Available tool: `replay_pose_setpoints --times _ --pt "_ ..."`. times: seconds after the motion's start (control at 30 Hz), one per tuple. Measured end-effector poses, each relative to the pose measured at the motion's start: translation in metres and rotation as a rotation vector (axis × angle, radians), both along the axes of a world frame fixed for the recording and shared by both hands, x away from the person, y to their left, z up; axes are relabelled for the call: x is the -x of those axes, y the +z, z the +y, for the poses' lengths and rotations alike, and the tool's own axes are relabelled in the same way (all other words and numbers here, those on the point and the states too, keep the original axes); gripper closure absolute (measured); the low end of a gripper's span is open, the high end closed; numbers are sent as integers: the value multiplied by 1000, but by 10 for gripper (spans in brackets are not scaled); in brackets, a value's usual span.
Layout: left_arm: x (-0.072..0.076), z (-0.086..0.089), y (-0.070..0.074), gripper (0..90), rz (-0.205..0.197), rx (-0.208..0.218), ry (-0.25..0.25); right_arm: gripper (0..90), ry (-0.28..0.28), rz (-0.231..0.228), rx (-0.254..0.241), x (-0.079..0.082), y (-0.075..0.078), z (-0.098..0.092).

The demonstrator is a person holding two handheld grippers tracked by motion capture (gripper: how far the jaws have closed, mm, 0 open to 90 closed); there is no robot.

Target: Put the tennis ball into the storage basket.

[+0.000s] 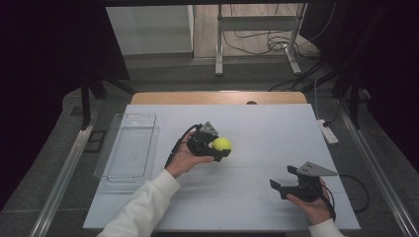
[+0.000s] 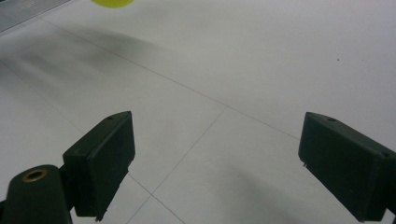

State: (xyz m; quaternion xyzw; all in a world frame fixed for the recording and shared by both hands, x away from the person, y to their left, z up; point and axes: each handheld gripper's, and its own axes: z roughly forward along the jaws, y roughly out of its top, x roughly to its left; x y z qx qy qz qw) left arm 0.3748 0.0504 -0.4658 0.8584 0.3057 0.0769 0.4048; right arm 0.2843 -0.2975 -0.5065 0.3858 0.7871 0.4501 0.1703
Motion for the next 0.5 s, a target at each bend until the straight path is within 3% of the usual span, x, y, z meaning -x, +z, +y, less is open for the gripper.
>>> replay_pose_setpoints --times 0.5 --pt "5 10 0 261 9 13 10 108 1 0 2 0 0 0"
